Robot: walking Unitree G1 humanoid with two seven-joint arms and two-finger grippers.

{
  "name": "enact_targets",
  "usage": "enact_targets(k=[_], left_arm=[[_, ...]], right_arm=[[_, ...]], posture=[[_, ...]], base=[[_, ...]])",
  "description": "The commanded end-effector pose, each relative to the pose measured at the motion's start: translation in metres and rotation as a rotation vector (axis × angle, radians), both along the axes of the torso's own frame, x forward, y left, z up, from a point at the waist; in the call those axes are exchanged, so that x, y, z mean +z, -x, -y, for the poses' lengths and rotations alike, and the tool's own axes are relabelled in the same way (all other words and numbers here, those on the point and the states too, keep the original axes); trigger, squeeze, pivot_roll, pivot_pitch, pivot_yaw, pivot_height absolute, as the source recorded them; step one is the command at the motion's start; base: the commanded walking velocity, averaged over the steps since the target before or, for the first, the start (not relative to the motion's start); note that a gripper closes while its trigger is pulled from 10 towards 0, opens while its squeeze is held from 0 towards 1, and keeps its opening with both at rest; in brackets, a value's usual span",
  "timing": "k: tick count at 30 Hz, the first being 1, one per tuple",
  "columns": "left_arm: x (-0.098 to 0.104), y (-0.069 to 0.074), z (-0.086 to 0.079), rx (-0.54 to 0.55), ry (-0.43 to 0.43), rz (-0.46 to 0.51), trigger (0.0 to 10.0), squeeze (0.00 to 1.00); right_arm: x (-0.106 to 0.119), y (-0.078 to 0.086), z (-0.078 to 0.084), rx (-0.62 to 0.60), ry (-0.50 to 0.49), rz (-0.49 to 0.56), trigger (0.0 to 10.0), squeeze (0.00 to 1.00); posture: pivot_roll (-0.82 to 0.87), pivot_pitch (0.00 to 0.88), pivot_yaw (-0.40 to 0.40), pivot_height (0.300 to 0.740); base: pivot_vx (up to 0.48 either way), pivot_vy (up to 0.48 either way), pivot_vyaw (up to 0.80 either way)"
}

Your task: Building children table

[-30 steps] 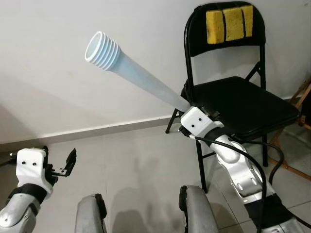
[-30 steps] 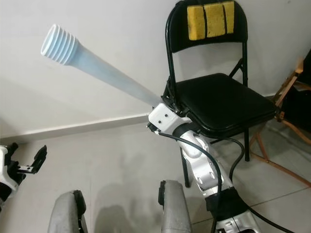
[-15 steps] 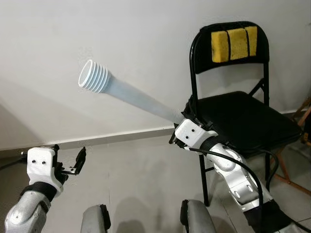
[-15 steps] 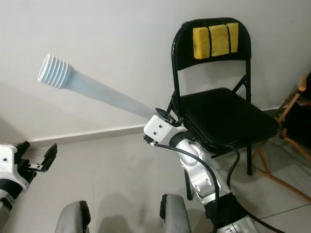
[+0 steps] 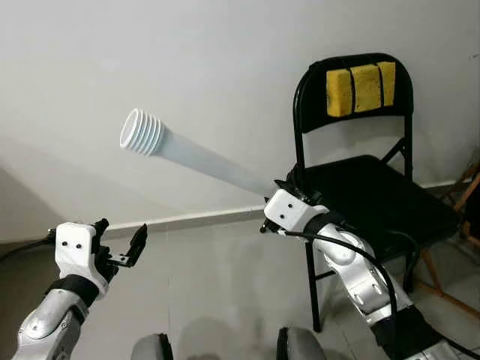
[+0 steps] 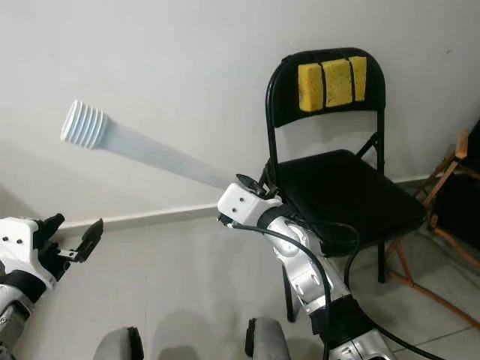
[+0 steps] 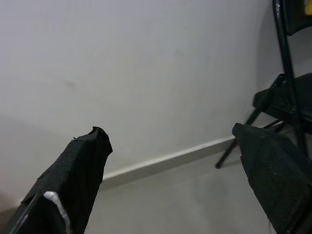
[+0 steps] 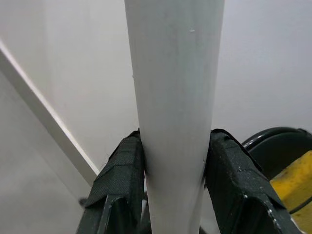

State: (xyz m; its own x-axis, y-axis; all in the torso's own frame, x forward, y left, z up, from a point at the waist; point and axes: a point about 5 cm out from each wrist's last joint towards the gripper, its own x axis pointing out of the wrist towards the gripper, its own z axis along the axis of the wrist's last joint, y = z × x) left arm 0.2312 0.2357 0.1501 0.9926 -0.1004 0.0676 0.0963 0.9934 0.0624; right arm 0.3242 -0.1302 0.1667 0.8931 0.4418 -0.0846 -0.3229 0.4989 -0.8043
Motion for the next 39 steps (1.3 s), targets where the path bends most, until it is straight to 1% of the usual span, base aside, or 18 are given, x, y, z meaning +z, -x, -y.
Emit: enact_targets(k=[1, 3, 4, 6, 7, 8, 9, 10, 11, 12, 13, 14, 16, 18, 22, 24, 35, 39], left_arm=[[-0.005, 0.001, -0.004, 0.001, -0.035, -0.023, 10.0, 0.00], [-0.004, -0.002, -0.008, -0.017, -0.090, -0.033, 10.0, 0.00], [-0.004, -0.002, -0.008, -0.017, -0.090, -0.033, 10.0, 0.00], [-0.003, -0.005, -0.013, -0.029, -0.131, -0.040, 10.0, 0.00], [-0.003, -0.005, -0.013, -0.029, -0.131, -0.040, 10.0, 0.00], [-0.002, -0.007, -0.016, -0.043, -0.154, -0.043, 10.0, 0.00], [-0.002, -0.007, -0.016, -0.043, -0.154, -0.043, 10.0, 0.00], [0.000, -0.009, -0.017, -0.059, -0.170, -0.044, 10.0, 0.00], [0.002, -0.011, -0.017, -0.082, -0.183, -0.047, 10.0, 0.00], [0.003, -0.012, -0.016, -0.097, -0.190, -0.048, 10.0, 0.00], [0.003, -0.012, -0.016, -0.097, -0.190, -0.048, 10.0, 0.00], [0.003, -0.013, -0.012, -0.124, -0.200, -0.052, 10.0, 0.00], [0.001, -0.013, -0.009, -0.135, -0.201, -0.054, 10.0, 0.00], [-0.002, -0.012, -0.006, -0.146, -0.205, -0.060, 10.0, 0.00], [-0.006, -0.010, -0.003, -0.153, -0.207, -0.068, 10.0, 0.00], [-0.009, -0.008, -0.001, -0.173, -0.211, -0.079, 10.0, 0.00], [-0.008, -0.016, 0.003, -0.226, -0.234, -0.074, 10.0, 0.00], [-0.005, -0.017, 0.004, -0.271, -0.263, -0.076, 10.0, 0.00]], right_arm=[[-0.003, -0.001, 0.001, 0.022, 0.051, -0.004, 0.0, 0.00], [-0.007, -0.005, 0.008, 0.058, 0.212, -0.009, 0.0, 0.00], [-0.007, -0.005, 0.008, 0.058, 0.212, -0.009, 0.0, 0.00], [-0.006, -0.008, 0.013, 0.095, 0.321, -0.007, 0.0, 0.00], [-0.006, -0.008, 0.013, 0.095, 0.321, -0.007, 0.0, 0.00], [-0.002, -0.011, 0.015, 0.124, 0.385, 0.005, 0.0, 0.00], [-0.002, -0.011, 0.015, 0.124, 0.385, 0.005, 0.0, 0.00], [0.001, -0.013, 0.017, 0.150, 0.447, 0.019, 0.0, 0.00], [0.003, -0.015, 0.018, 0.173, 0.505, 0.030, 0.0, 0.00], [0.003, -0.017, 0.018, 0.186, 0.537, 0.035, 0.0, 0.00], [0.003, -0.017, 0.018, 0.186, 0.537, 0.035, 0.0, 0.00], [0.004, -0.019, 0.015, 0.206, 0.564, 0.046, 0.0, 0.00], [0.004, -0.020, 0.013, 0.211, 0.561, 0.048, 0.0, 0.00], [0.004, -0.021, 0.008, 0.211, 0.532, 0.044, 0.0, 0.00], [0.002, -0.022, 0.005, 0.198, 0.504, 0.043, 0.0, 0.00], [-0.004, -0.021, 0.006, 0.193, 0.492, 0.031, 0.0, 0.00], [-0.009, -0.024, 0.008, 0.200, 0.499, 0.039, 0.0, 0.00], [-0.008, -0.025, 0.009, 0.207, 0.522, 0.049, 0.0, 0.00]], posture=[[-0.08, 0.000, -0.055, 0.616], [-0.09, 0.000, -0.044, 0.626], [-0.09, 0.000, -0.044, 0.626], [-0.09, 0.000, -0.038, 0.636], [-0.09, 0.000, -0.038, 0.636], [-0.10, 0.000, -0.035, 0.641], [-0.10, 0.000, -0.035, 0.641], [-0.10, 0.000, -0.036, 0.646], [-0.10, 0.000, -0.035, 0.651], [-0.10, 0.000, -0.035, 0.656], [-0.10, 0.000, -0.035, 0.656], [-0.09, 0.000, -0.037, 0.666], [-0.09, 0.000, -0.038, 0.671], [-0.09, 0.000, -0.038, 0.681], [-0.08, 0.000, -0.041, 0.691], [-0.08, 0.000, -0.035, 0.701], [-0.09, 0.000, -0.016, 0.740], [-0.09, 0.000, -0.015, 0.740]], base=[[0.000, 0.000, 0.00], [0.000, 0.000, 0.00], [0.000, 0.000, 0.00], [0.000, 0.000, 0.00], [0.000, 0.000, 0.00], [0.000, 0.000, 0.00], [0.000, 0.000, 0.00], [0.000, 0.000, 0.00], [0.000, 0.000, 0.00], [0.000, 0.000, 0.00], [0.000, 0.000, 0.00], [0.000, 0.000, 0.00], [0.000, 0.000, 0.00], [0.000, 0.000, 0.00], [0.000, 0.000, 0.00], [0.000, 0.000, 0.00], [0.000, 0.000, 0.00], [0.000, 0.000, 0.00]])
